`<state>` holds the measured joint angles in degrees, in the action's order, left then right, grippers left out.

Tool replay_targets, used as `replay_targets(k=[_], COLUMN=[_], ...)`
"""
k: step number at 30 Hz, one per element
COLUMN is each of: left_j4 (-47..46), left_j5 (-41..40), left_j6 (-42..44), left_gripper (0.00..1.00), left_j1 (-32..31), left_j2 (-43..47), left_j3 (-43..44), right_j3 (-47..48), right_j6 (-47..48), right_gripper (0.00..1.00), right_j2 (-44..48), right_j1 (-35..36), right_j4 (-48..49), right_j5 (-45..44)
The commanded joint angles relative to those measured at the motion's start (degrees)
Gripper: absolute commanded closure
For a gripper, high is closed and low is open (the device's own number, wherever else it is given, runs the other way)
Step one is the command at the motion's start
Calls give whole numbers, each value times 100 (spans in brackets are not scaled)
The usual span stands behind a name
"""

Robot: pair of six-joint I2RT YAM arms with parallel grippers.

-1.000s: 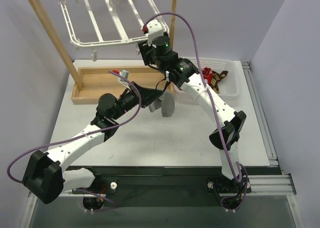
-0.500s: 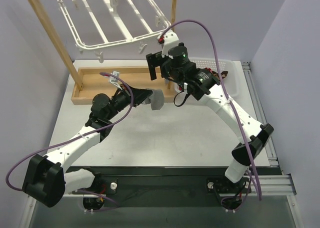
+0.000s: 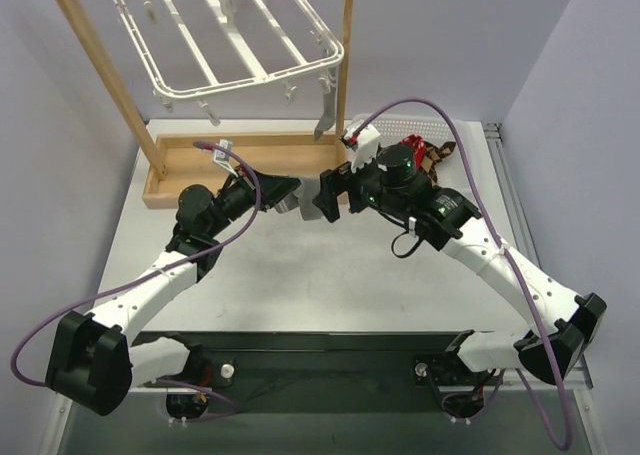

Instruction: Remove the socks clipped to the hanger

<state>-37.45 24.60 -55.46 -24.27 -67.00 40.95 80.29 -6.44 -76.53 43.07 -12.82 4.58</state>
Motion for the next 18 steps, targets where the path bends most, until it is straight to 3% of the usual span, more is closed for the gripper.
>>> replay_targets(k=[1, 9, 13, 18], left_j4=[-385, -1430, -1511, -1678], left_j5=[334, 1196, 1363, 1617], left_j6=[-236, -1114, -1221, -1335], left_gripper=[100, 100, 100, 100], left_j1=[45, 45, -60, -349], left_j2=[21, -331, -331, -533], left_j3=[291, 502, 572, 844], right_j3=[-654, -709, -602, -646], right_j6=[159, 389, 415, 582], right_gripper=[0, 5, 12, 16], right_j2=[516, 315, 165, 138], right_j1=[-229, -764, -1142, -1090], right_j4=[833, 939, 886, 842], right_j5=[1868, 3065, 3479, 3822])
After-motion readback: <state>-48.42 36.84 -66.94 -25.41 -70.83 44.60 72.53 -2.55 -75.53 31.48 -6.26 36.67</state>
